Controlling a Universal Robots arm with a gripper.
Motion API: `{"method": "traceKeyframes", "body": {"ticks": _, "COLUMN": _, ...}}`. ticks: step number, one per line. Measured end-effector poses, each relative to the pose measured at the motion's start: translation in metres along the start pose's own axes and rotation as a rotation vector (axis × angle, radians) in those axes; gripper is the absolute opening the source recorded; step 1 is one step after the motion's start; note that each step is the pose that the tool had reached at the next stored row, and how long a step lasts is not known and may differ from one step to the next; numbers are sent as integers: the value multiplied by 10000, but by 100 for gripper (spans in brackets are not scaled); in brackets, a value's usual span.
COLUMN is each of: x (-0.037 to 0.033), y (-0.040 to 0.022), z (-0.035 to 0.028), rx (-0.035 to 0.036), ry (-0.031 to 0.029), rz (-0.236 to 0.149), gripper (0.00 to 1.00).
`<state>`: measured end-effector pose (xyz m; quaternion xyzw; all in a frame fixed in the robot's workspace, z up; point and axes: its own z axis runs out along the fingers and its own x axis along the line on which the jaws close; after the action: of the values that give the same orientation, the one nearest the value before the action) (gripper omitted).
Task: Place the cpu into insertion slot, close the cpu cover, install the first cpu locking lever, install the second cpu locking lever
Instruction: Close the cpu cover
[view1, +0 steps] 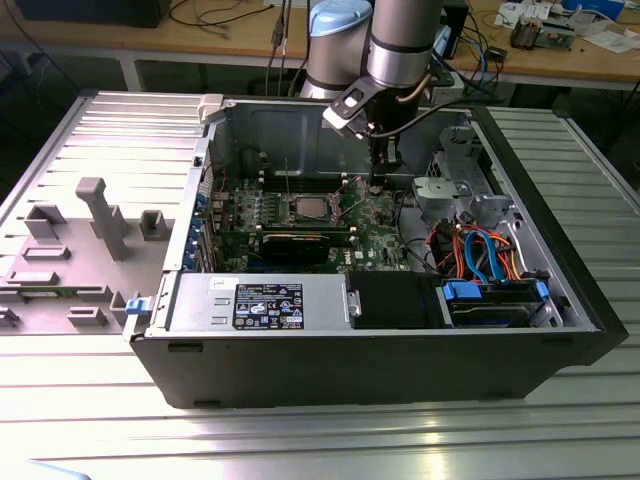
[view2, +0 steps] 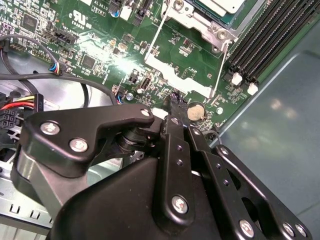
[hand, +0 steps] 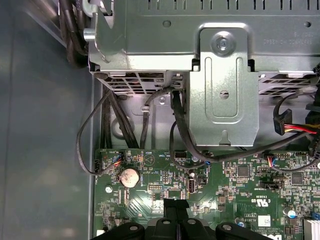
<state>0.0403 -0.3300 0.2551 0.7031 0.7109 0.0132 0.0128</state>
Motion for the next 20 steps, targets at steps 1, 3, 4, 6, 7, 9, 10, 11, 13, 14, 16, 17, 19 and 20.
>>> {"method": "traceKeyframes", "body": {"ticks": 1, "x": 0, "y": -1, "z": 11, "rx": 1, "ry": -1, "rz": 1, "gripper": 11}}
{"method": "traceKeyframes", "body": {"ticks": 3, "x": 0, "y": -1, "z": 21, "rx": 1, "ry": -2, "rz": 0, "gripper": 11}}
{"method": "traceKeyframes", "body": {"ticks": 4, "x": 0, "y": -11, "z": 25, "rx": 1, "ry": -4, "rz": 0, "gripper": 11}}
{"method": "traceKeyframes", "body": {"ticks": 6, "x": 0, "y": -37, "z": 29, "rx": 0, "ry": -3, "rz": -1, "gripper": 11}}
{"method": "traceKeyframes", "body": {"ticks": 7, "x": 0, "y": -50, "z": 29, "rx": 0, "ry": -4, "rz": -1, "gripper": 11}}
{"method": "traceKeyframes", "body": {"ticks": 9, "x": 0, "y": -92, "z": 29, "rx": 0, "ry": -3, "rz": 1, "gripper": 11}}
{"method": "traceKeyframes", "body": {"ticks": 10, "x": 0, "y": -99, "z": 29, "rx": 0, "ry": -3, "rz": 0, "gripper": 11}}
{"method": "traceKeyframes", "body": {"ticks": 11, "x": 0, "y": -105, "z": 28, "rx": 0, "ry": -3, "rz": 0, "gripper": 11}}
{"method": "traceKeyframes", "body": {"ticks": 13, "x": 1, "y": -110, "z": 28, "rx": 0, "ry": -3, "rz": 0, "gripper": 11}}
{"method": "traceKeyframes", "body": {"ticks": 14, "x": 1, "y": -114, "z": 28, "rx": 0, "ry": -3, "rz": -1, "gripper": 11}}
{"method": "traceKeyframes", "body": {"ticks": 16, "x": 1, "y": -123, "z": 28, "rx": 0, "ry": -3, "rz": -1, "gripper": 11}}
{"method": "traceKeyframes", "body": {"ticks": 17, "x": 1, "y": -128, "z": 28, "rx": 0, "ry": -3, "rz": 0, "gripper": 11}}
{"method": "traceKeyframes", "body": {"ticks": 19, "x": 1, "y": -138, "z": 27, "rx": 0, "ry": -3, "rz": 2, "gripper": 11}}
{"method": "traceKeyframes", "body": {"ticks": 20, "x": 1, "y": -139, "z": 27, "rx": 0, "ry": -3, "rz": 0, "gripper": 11}}
